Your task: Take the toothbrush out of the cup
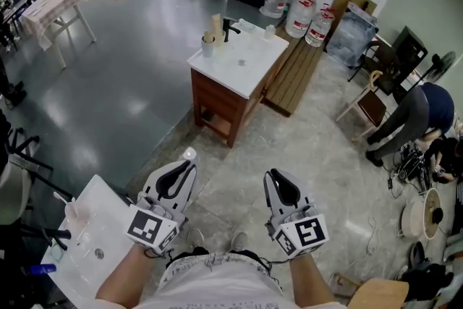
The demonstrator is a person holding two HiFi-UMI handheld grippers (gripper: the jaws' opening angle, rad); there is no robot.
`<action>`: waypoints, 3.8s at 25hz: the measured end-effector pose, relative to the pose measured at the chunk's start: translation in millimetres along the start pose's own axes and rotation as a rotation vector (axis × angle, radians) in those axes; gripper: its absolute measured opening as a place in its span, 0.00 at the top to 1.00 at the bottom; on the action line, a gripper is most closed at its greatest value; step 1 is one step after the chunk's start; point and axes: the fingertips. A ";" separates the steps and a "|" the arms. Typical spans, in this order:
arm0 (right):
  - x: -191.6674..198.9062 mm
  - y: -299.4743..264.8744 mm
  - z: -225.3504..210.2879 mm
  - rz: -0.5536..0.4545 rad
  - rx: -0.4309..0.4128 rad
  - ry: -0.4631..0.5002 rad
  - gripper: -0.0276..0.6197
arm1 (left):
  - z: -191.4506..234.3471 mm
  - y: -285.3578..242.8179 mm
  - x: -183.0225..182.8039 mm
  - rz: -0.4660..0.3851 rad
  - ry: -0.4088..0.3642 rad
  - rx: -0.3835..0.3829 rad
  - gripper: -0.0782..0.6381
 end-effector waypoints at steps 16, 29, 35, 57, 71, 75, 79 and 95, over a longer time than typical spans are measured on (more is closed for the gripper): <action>-1.5 0.1 -3.9 -0.006 0.000 -0.009 0.75 | 1.6 -2.6 0.3 0.005 0.005 -0.009 0.72; -4.7 2.0 -4.1 -0.014 -0.008 -0.013 0.64 | 4.0 0.5 -2.1 0.003 0.000 -0.035 0.64; -4.5 4.8 -4.5 -0.017 -0.009 -0.016 0.60 | 2.3 2.5 -2.0 0.002 -0.002 -0.041 0.62; -5.2 32.8 -41.9 -0.045 -0.086 -0.012 0.50 | -43.9 -15.8 -10.0 -0.006 -0.039 -0.122 0.59; -4.7 50.2 -106.2 -0.058 -0.122 -0.024 0.50 | -76.7 -60.5 -14.1 -0.022 -0.064 -0.175 0.59; 0.5 39.3 -124.6 -0.044 -0.120 -0.028 0.50 | -70.0 -79.7 -5.9 -0.017 -0.055 -0.178 0.59; 2.2 22.7 -140.2 -0.034 -0.118 -0.020 0.50 | -56.7 -101.1 -0.3 -0.021 -0.048 -0.178 0.59; 19.9 -201.2 -176.9 0.060 -0.160 -0.033 0.50 | 132.6 -218.3 63.6 0.044 0.031 -0.203 0.59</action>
Point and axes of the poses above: the fingertips, and each gripper's own axes: y backward along the fingers, z to its left, x out of its underside, and after that the axes turned 1 degree about z, right-handed
